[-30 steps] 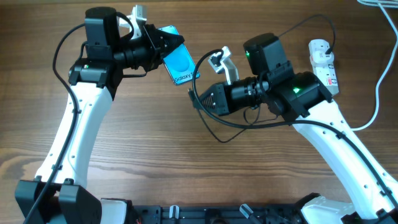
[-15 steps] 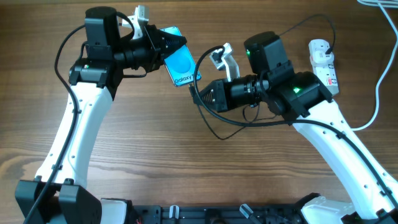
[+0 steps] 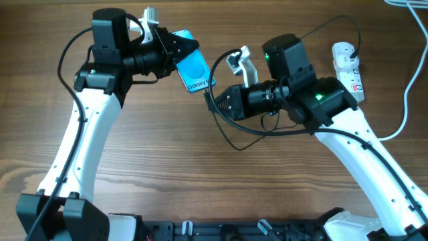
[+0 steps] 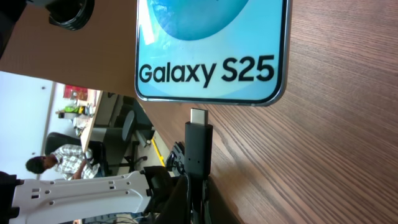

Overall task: Plug charger to phone and switch on socket
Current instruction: 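Align the USB-C plug under the phone's bottom port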

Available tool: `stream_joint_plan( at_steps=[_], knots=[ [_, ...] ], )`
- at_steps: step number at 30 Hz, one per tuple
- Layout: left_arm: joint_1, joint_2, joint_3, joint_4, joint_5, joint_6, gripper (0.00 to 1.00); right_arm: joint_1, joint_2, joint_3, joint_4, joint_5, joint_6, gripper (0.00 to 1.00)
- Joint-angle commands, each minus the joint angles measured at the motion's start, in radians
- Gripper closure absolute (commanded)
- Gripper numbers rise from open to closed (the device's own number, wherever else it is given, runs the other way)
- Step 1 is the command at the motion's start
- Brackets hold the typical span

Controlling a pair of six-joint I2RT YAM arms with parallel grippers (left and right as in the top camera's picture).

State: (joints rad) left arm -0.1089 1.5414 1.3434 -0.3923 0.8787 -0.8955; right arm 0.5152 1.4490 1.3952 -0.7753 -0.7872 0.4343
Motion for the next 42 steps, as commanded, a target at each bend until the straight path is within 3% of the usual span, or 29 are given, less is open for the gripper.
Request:
stream_joint_plan(
  at_steps=[1,42],
  knots=[
    [0.006,0.000,-0.003,-0.009,0.000,0.017,0.96,-0.002,0.000,0.000,0.013,0.003,0.011,0.96],
    [0.000,0.000,-0.003,0.018,0.022,-0.011,0.96,0.018,0.000,0.000,0.027,0.081,0.021,0.96]
  ],
)
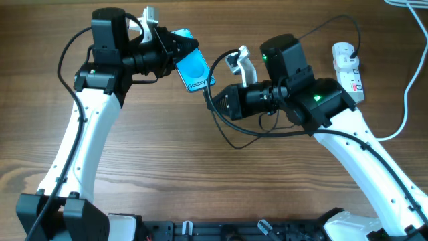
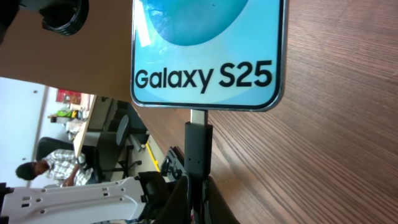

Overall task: Plug charger to phone and switch on socket
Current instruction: 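Align the USB-C plug under the phone's bottom port, then push the USB-C plug up into the phone's port with the right gripper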

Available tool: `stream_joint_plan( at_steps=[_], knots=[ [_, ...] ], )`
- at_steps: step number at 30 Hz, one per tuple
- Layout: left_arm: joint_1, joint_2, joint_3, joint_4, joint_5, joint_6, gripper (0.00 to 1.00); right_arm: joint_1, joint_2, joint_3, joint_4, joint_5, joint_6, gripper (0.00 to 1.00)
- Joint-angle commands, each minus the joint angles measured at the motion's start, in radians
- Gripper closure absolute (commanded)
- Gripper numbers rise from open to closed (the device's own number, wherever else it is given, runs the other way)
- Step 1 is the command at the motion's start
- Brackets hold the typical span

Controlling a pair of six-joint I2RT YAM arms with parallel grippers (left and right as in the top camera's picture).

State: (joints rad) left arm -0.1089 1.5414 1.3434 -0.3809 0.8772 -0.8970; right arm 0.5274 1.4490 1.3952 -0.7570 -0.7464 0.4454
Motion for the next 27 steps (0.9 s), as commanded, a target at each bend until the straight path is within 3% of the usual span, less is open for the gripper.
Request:
stream_joint_plan(
  at_steps=[1,15,20,27],
  knots=[
    [0.000,0.000,-0.003,0.007,0.024,-0.009,0.96,0.005,0.000,0.000,0.012,0.044,0.012,0.96],
    [0.000,0.000,-0.003,0.007,0.031,-0.008,0.96,0.032,0.000,0.000,0.012,0.097,0.025,0.96],
    [0.000,0.000,-0.003,-0.002,0.114,0.033,0.96,0.032,0.000,0.000,0.017,0.100,0.026,0.96],
    [0.000,0.000,-0.003,-0.054,0.117,0.132,0.96,0.032,0.000,0.000,0.016,0.099,0.028,0.96]
  ],
)
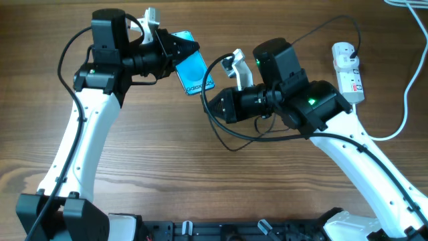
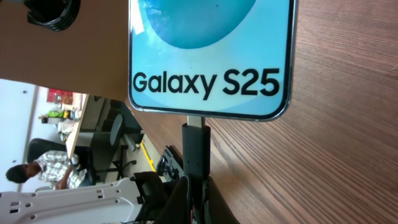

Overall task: Plug charger to phone and switch on socket
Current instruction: 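Push the USB-C plug up into the phone's port with the right gripper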

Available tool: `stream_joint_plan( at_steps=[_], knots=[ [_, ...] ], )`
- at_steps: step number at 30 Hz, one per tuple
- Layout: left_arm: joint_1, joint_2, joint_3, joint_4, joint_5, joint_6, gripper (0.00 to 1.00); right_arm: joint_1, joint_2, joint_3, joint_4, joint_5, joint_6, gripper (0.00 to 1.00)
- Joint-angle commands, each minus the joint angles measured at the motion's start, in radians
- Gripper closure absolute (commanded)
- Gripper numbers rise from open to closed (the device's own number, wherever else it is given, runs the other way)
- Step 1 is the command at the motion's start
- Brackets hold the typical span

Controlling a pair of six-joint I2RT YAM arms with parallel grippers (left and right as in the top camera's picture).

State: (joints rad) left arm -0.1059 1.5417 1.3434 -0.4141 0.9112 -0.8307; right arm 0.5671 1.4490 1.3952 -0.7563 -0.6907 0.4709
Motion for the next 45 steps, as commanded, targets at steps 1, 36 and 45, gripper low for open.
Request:
stream_joint_plan(
  at_steps=[1,36,45],
  knots=[
    [-0.003,-0.001,-0.003,-0.024,0.084,0.069,0.96,-0.007,-0.001,0.001,0.016,0.043,0.003,0.96],
    [-0.064,-0.001,-0.003,-0.098,0.042,0.125,0.96,-0.047,-0.001,0.011,0.058,0.089,-0.035,0.08],
    [-0.059,-0.001,-0.003,-0.095,0.030,0.169,0.96,-0.077,-0.019,0.011,-0.183,-0.051,-0.210,0.10]
  ],
)
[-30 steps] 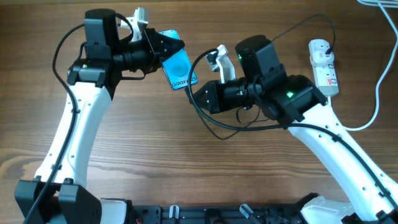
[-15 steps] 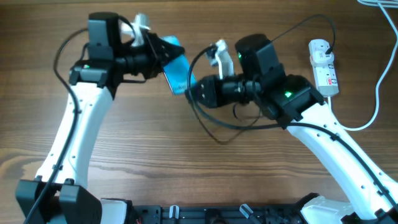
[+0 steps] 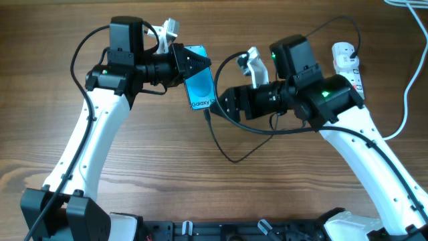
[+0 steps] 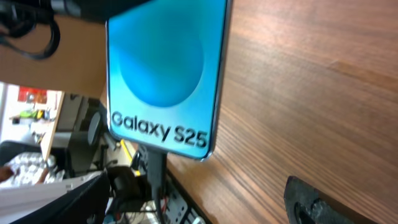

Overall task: Plug charger to phone and switch on socket
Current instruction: 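Push the USB-C plug up into the phone's port with the right gripper, then open the right gripper, release the plug, and pull it back right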

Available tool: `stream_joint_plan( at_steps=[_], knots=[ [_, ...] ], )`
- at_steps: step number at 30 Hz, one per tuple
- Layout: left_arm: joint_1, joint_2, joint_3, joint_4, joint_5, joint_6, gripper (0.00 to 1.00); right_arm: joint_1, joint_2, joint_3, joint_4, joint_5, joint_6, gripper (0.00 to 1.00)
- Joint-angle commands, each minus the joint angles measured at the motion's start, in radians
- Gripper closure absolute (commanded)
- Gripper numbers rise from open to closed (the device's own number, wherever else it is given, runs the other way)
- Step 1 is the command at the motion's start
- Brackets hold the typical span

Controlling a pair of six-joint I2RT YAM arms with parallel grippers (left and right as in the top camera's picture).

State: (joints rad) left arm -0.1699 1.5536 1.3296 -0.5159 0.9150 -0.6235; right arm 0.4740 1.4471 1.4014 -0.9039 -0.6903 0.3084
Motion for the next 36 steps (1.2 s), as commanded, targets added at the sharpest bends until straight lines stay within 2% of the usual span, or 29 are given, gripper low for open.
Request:
stream_joint_plan(
  at_steps=[1,2,3,5,6,8,9,11,13,28,29,31,32,35,36],
  knots=[
    [0.005,-0.013,0.011,0.007,0.026,-0.085,0.96,0.029,-0.017,0.005,-0.040,-0.051,-0.047,0.10],
    [0.006,-0.013,0.011,0.007,0.026,-0.142,0.96,0.046,-0.017,0.005,-0.035,-0.051,-0.047,0.10],
    [0.006,-0.013,0.011,0.006,0.026,-0.178,0.96,0.070,-0.017,0.005,-0.027,-0.050,-0.047,0.16],
    [0.003,-0.013,0.011,0.002,0.027,-0.209,0.96,0.105,-0.016,0.005,-0.008,-0.019,-0.046,0.35],
    [0.003,-0.013,0.011,-0.005,0.027,-0.223,0.96,0.119,-0.016,0.005,-0.005,0.013,-0.043,0.39],
    [0.003,-0.013,0.011,-0.005,0.027,-0.223,0.96,0.132,-0.016,0.005,-0.003,0.079,-0.042,0.53],
    [0.004,-0.013,0.011,-0.005,0.027,-0.223,0.96,0.135,-0.016,0.005,0.008,0.081,-0.042,0.73],
    [0.003,-0.013,0.011,-0.005,0.027,-0.223,0.96,0.135,-0.016,0.005,0.023,0.082,-0.019,0.80],
    [0.003,-0.013,0.011,-0.005,0.027,-0.222,0.96,0.135,-0.016,0.005,0.045,0.082,-0.016,0.95],
    [-0.057,-0.013,0.011,-0.025,0.027,-0.192,0.96,0.135,0.004,0.005,0.169,0.096,0.061,0.96],
    [-0.057,-0.013,0.011,-0.027,0.021,-0.192,0.96,0.135,0.004,0.005,0.178,0.096,0.061,0.74],
    [-0.052,-0.013,0.011,-0.027,-0.025,-0.192,0.96,0.135,0.004,0.005,0.182,0.097,0.059,0.12],
    [-0.044,-0.013,0.011,-0.027,-0.058,-0.192,0.96,0.134,0.004,0.005,0.182,0.097,0.058,0.00],
    [-0.008,-0.013,0.011,-0.025,-0.071,-0.151,0.96,0.133,0.004,0.005,0.182,0.169,0.057,0.00],
    [0.008,-0.013,0.011,-0.025,-0.071,-0.105,0.96,0.120,0.003,0.005,0.182,0.179,0.053,0.00]
  ],
)
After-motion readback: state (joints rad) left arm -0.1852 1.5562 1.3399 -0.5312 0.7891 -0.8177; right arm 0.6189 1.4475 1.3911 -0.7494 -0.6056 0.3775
